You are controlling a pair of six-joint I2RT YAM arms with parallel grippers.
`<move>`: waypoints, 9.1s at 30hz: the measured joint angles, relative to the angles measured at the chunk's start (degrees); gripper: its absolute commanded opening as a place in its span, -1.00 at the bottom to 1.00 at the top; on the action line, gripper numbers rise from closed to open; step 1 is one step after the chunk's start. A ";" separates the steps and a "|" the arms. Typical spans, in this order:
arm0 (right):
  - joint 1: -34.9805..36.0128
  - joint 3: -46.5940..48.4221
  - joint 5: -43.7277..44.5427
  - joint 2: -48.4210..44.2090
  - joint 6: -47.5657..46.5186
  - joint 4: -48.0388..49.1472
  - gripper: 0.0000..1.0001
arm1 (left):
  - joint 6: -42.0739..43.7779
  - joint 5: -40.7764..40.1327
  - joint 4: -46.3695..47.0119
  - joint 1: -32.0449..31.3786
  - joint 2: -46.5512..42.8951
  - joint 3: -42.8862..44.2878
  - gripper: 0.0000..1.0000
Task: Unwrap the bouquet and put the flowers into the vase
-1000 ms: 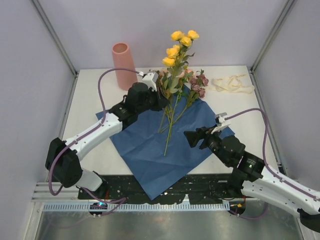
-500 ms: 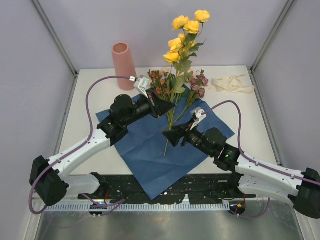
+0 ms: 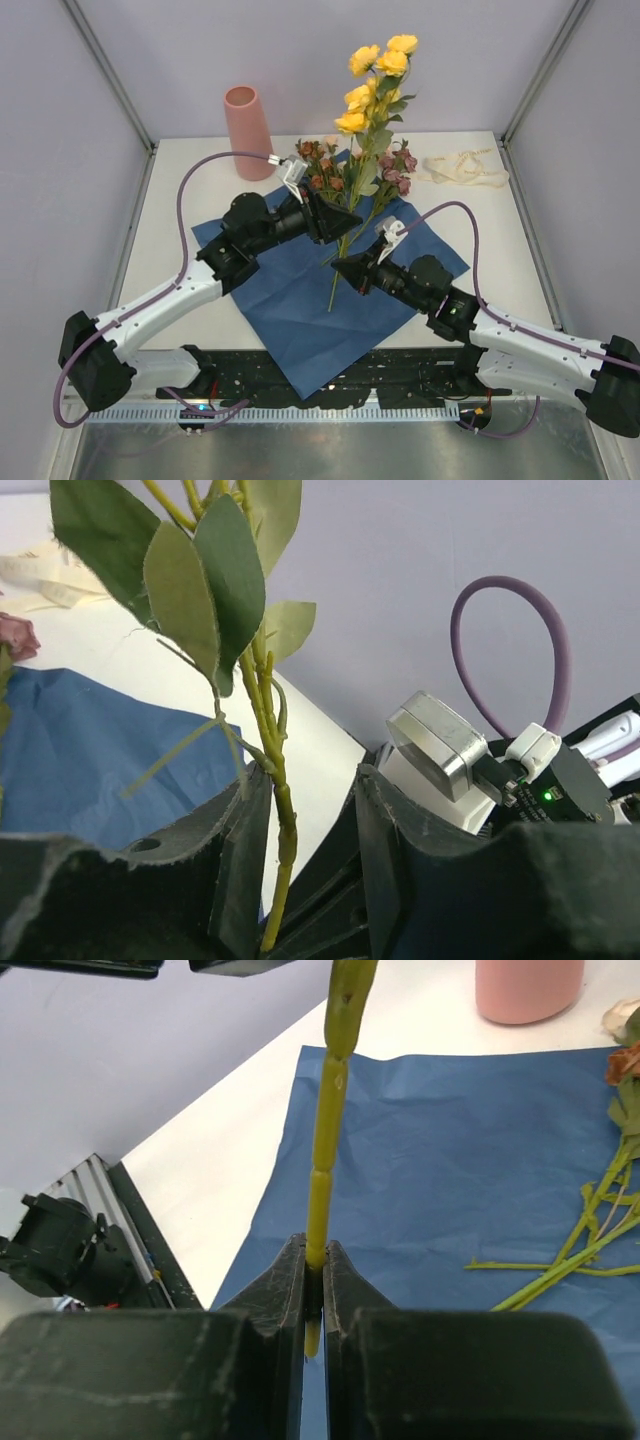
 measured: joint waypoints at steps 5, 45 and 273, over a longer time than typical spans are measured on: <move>-0.72 0.00 -0.37 -1.20 -3.17 -2.54 -0.89 | 2.45 2.54 -3.87 -0.26 3.87 5.11 -0.09; 0.42 -0.92 -2.47 -20.28 3.19 -17.16 0.91 | 32.87 -19.67 -8.09 10.27 -1.31 22.40 -1.00; -2.01 17.49 -21.51 18.75 10.73 14.60 -0.89 | -1.73 16.72 -8.39 20.55 -22.23 -9.60 -0.91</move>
